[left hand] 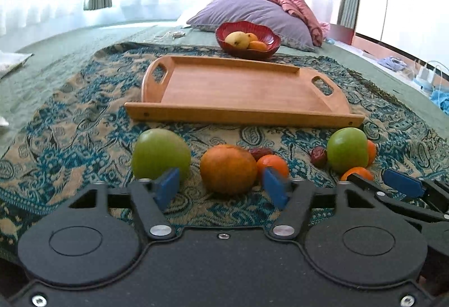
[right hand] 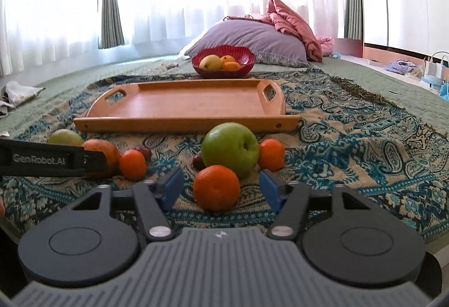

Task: Organize fruits
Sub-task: 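Grasp the large brownish-orange fruit with the left tool while the right tool grasps a tangerine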

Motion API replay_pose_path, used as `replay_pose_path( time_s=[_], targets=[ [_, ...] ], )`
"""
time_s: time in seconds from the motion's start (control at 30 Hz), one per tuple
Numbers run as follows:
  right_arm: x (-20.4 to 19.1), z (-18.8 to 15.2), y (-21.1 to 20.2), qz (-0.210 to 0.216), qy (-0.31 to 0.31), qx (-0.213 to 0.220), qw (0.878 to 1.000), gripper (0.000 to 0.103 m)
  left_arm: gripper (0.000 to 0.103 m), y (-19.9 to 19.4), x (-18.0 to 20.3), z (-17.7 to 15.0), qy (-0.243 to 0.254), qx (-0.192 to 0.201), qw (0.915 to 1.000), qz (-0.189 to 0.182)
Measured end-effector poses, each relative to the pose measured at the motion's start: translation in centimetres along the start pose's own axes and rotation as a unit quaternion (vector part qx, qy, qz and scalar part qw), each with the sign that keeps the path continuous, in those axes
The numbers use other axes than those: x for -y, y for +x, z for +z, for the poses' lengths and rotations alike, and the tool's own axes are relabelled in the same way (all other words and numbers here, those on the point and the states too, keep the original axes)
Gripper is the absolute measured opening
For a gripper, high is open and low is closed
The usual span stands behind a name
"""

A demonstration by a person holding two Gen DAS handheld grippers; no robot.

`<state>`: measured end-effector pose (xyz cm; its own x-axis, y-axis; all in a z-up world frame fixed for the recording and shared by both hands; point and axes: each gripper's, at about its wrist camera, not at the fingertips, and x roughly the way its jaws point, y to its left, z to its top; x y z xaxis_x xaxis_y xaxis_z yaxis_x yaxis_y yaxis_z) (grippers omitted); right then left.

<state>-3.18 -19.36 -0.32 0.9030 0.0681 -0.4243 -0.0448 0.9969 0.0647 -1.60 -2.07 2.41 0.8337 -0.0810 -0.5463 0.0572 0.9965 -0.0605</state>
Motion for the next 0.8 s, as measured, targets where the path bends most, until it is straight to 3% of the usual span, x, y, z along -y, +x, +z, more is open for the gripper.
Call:
replay_pose_path(
  time_s=[0.17,0.8],
  targets=[
    [-0.1,-0.3,-0.1,0.007,0.003,0.003,1.000,0.057,0.050,0.4,0.6,-0.2,0.020,0.005,0.9998,-0.006],
    [-0.7,-0.7,0.8,0.001,-0.001,-0.009,1.000,0.057,0.053,2.7,0.2,-0.6,0.000,0.002,1.0000,0.001]
  ],
)
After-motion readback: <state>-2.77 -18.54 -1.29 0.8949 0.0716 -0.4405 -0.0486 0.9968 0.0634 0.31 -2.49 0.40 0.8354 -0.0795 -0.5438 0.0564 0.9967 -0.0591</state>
